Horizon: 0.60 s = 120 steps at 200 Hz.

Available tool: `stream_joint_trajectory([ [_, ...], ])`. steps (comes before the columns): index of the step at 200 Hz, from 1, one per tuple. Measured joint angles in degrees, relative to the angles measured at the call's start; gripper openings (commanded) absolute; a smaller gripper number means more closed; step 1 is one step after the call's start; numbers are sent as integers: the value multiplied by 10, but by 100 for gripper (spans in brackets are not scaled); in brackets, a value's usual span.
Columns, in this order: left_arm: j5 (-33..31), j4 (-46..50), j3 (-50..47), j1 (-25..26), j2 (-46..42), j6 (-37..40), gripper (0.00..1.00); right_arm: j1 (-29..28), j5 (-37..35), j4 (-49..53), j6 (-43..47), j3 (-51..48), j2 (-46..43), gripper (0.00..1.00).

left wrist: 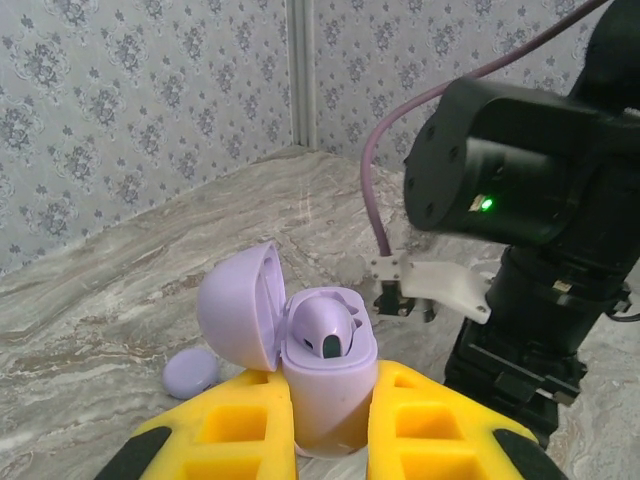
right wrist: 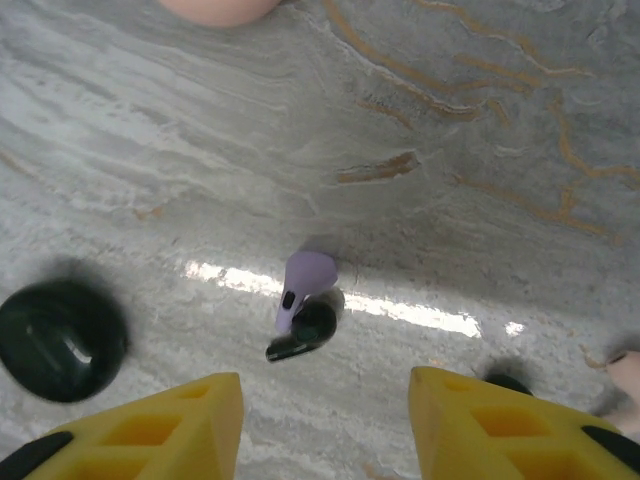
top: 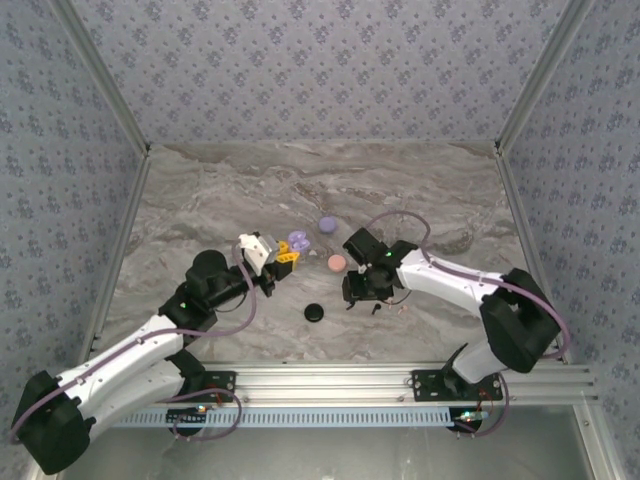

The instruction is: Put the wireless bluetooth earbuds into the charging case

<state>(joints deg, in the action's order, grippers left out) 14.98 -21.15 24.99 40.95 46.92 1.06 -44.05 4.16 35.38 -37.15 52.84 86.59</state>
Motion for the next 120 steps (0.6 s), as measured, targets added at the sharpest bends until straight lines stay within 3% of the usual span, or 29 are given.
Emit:
stream_joint_trajectory([
  [49, 7, -9, -1, 0, 0, 0, 0, -10, -8, -4, -10, 31, 54, 48],
  [120, 9, -19, -2, 0, -8, 0, 0, -16, -16, -4, -10, 55, 101, 38],
])
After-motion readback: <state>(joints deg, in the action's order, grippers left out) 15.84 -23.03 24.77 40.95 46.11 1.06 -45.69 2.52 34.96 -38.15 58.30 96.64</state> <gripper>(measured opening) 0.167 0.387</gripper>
